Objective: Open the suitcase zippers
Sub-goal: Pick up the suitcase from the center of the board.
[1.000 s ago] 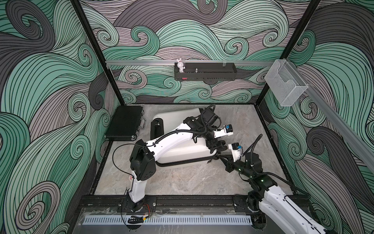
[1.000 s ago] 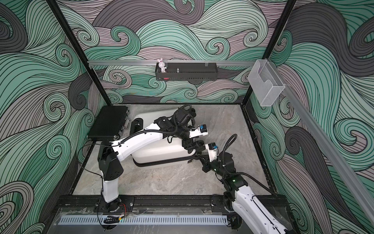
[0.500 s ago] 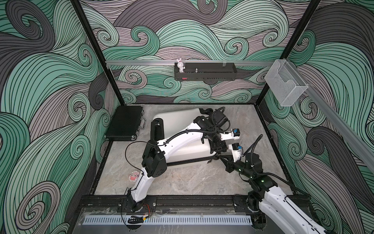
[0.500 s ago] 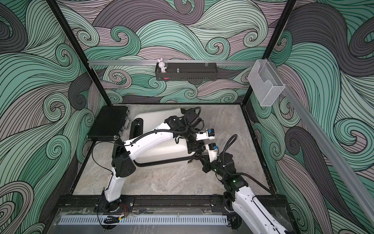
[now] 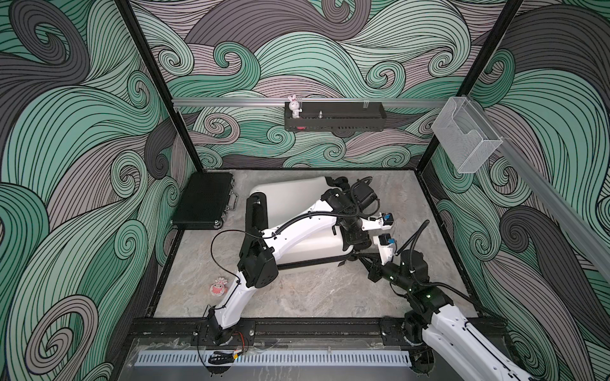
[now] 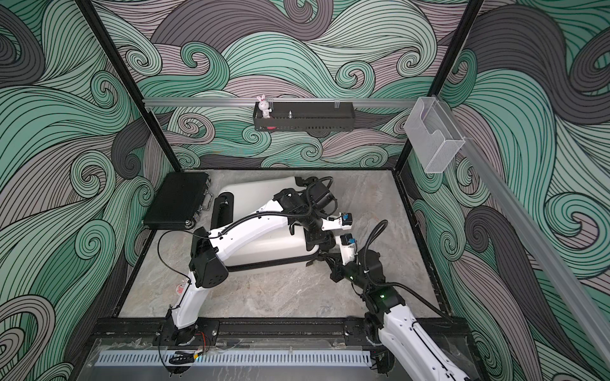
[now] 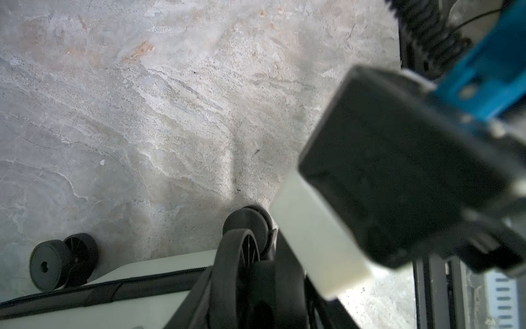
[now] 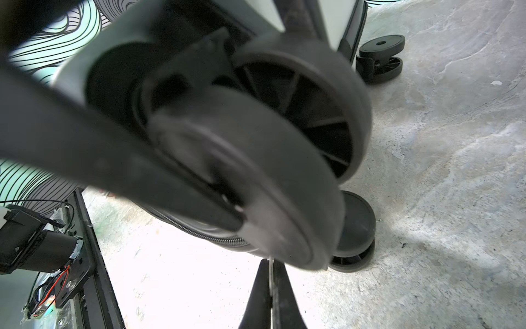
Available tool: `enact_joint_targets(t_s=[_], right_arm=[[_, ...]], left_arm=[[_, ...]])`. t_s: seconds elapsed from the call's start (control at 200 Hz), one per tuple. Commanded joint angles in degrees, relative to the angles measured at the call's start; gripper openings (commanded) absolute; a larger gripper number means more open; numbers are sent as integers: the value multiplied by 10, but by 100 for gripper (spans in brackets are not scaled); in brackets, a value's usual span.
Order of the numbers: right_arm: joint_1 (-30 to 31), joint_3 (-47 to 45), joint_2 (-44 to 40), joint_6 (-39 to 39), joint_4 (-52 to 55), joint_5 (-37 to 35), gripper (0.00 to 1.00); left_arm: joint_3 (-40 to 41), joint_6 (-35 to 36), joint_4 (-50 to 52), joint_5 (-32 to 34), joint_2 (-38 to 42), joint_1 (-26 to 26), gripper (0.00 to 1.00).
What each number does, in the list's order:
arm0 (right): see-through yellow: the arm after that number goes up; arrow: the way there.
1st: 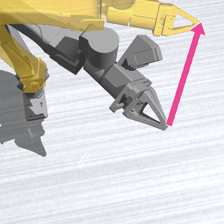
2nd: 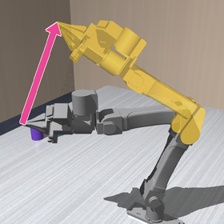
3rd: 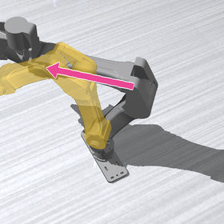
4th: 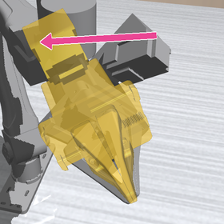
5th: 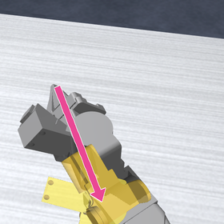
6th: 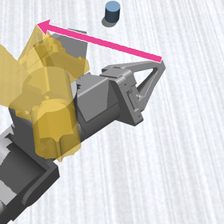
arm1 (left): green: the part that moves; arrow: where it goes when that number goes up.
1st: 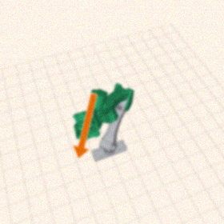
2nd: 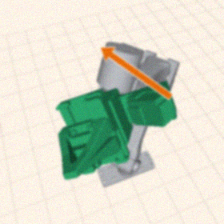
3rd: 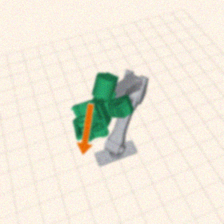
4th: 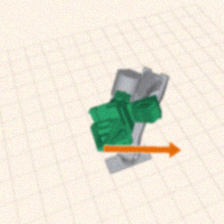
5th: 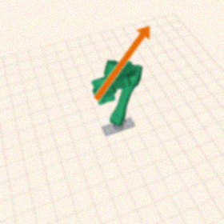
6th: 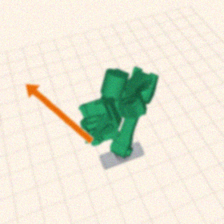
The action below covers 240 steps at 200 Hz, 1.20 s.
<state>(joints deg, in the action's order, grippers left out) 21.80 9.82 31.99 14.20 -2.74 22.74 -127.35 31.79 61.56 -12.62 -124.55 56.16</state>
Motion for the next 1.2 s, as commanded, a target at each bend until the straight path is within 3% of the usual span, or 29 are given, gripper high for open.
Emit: enact_joint_targets(t_s=[0.0, 0.125, 0.435, 0.51, 0.631, 0.841, 1.196], right_arm=[[0, 1, -11, 7, -20, -12, 0], [0, 1, -12, 7, -19, -14, 0], [0, 0, -20, 8, -15, -15, 0], [0, -1, -21, 7, -13, -16, 0], [0, -2, -25, 7, -13, -17, 0], [0, 3, -26, 6, -10, -17, 0], [0, 26, -17, 4, -19, -6, 0]], left_arm=[[-2, 5, 69, 50, -16, 2, 56], [-2, -15, 60, 92, -17, 2, 59], [-3, -12, 64, 118, -39, 9, 58], [-8, -11, 73, 120, -44, 11, 53], [-30, -1, 108, 110, -51, 15, 33], [-36, 5, 145, 48, -27, 14, 12], [37, 23, 148, -73, 98, 11, 8]])
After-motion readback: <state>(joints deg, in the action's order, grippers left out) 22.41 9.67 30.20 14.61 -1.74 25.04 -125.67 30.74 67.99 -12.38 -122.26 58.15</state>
